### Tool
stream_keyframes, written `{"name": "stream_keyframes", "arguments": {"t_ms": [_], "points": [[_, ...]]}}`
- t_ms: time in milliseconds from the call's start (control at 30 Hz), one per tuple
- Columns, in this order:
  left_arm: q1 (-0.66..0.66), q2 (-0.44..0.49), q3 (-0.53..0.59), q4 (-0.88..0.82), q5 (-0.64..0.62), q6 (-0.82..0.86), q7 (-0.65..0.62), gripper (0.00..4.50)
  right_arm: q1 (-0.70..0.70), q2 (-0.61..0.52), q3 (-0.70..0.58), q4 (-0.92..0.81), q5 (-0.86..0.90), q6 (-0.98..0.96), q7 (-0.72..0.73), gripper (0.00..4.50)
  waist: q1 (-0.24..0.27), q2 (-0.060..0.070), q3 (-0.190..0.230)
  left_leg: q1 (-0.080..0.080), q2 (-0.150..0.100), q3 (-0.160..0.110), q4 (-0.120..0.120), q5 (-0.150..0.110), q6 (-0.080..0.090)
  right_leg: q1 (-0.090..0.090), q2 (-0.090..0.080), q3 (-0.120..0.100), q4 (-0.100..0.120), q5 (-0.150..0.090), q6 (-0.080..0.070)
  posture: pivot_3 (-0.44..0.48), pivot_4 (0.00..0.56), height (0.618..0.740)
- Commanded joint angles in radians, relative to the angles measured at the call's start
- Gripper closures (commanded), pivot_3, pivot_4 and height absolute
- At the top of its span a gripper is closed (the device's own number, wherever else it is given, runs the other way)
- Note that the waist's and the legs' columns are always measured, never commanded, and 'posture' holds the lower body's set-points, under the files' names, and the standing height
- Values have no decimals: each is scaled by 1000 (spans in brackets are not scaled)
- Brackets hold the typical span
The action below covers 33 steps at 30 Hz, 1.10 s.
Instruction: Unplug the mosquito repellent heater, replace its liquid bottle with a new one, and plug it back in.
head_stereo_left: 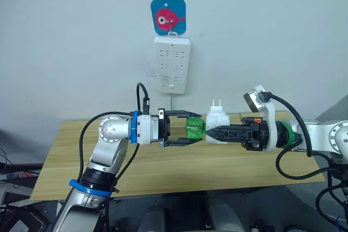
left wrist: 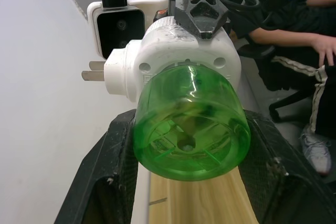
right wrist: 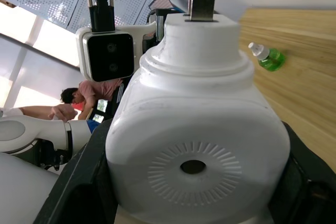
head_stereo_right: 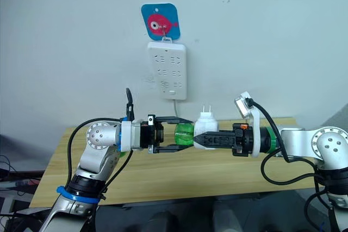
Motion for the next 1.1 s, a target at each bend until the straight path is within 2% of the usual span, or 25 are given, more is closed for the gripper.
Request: {"name": "stream_keyframes", "arguments": {"t_ms": [33, 133, 167, 233, 267, 300, 367, 500, 600, 700, 733, 833, 867, 933, 1100], "points": [[-38, 56, 3, -117, -86, 162, 5, 2246, 3, -11, -11, -44, 30, -8, -1, 1479, -1, 0, 0, 0, 0, -1, 0, 0, 0, 0, 0, 0, 0, 0, 0, -137, 150, 730], [-77, 176, -17, -201, -173, 533, 42, 2246, 6, -18, -16, -58, 2, -3, 12, 1479, -7, 0, 0, -1, 1, -4, 0, 0, 0, 0, 0, 0, 1, 0, 0, -137, 150, 730], [-119, 228, -26, -216, -261, 762, 78, 2246, 5, -24, -18, -70, -26, 6, 30, 1479, -8, 0, 0, 0, 1, -4, 0, 0, 0, 0, 1, 0, 1, 0, 0, -121, 152, 730], [-252, 356, -58, -178, -508, 1278, 43, 2246, 1, -27, -20, -85, -62, 15, 57, 1479, -8, -2, 1, -1, 1, -6, 0, 0, 0, 0, 3, -2, 2, -2, 4, -116, 152, 730], [-304, 375, -56, -140, -595, 1441, 40, 2246, -2, -28, -21, -92, -82, 19, 73, 1479, -9, -2, 3, -1, 1, -6, 0, 0, 0, 0, 3, -2, 2, -3, 5, -116, 152, 730], [-340, 354, -39, -94, -633, 1504, 68, 2246, -5, -29, -19, -94, -92, 22, 84, 1479, -13, -1, 3, 0, 1, -5, 0, 0, 0, 0, 4, -4, 2, -4, 5, -110, 153, 730], [-354, 316, -32, -75, -583, 1447, 100, 2246, -7, -32, -15, -96, -104, 25, 101, 1479, -21, -1, 3, 1, 0, -4, 0, 0, 0, 1, 4, -3, 2, -4, 6, -112, 153, 730], [-291, 307, -26, -134, -487, 1270, 50, 2246, -2, -33, -12, -92, -102, 21, 109, 1479, -27, -3, 5, 0, 1, -2, -1, 0, 0, -1, 2, -2, 2, -1, 1, -112, 153, 730], [-215, 310, -27, -193, -394, 1089, 5, 1283, 4, -30, -14, -82, -79, 14, 94, 1479, -26, -2, 5, 1, 2, -3, -2, 0, -1, -2, -2, 0, 2, -2, -1, -111, 153, 730], [-98, 256, -3, -201, -230, 747, -4, 354, 13, -35, -18, -69, -49, 10, 79, 1479, -20, -2, 5, 1, 2, -4, -3, 0, -1, -2, -3, 0, 3, -3, -3, -115, 152, 730], [-48, 238, 4, -185, -160, 575, -32, 44, 16, -39, -20, -61, -41, 9, 75, 1479, -17, -2, 5, 1, 2, -4, -2, 0, -1, -2, -4, 0, 2, -3, -3, -113, 151, 730], [50, 157, 42, -107, -36, 167, -64, 19, 18, -44, -24, -44, -28, 8, 66, 1479, -11, -2, 5, 1, 0, -2, -2, 0, -1, -1, -5, 1, 1, -3, -3, -113, 151, 730], [60, 129, 52, -90, -19, 95, -53, 19, 17, -45, -25, -41, -26, 7, 63, 1479, -6, -2, 5, 1, 0, -1, -2, 0, -1, -1, -6, 1, 0, -3, -3, -113, 151, 730], [65, 74, 62, -80, -1, 0, -17, 19, 16, -45, -25, -39, -25, 7, 61, 1479, 3, -2, 5, 0, 0, 0, -1, 0, -1, -1, -7, 1, 0, -2, -3, -113, 151, 730], [69, -5, 45, -72, 42, -104, 57, 19, 13, -47, -22, -39, -24, 10, 59, 1479, 16, -2, 5, -1, -1, -1, 0, 0, 0, 0, -7, 1, 0, -1, -1, -111, 149, 730]]}}
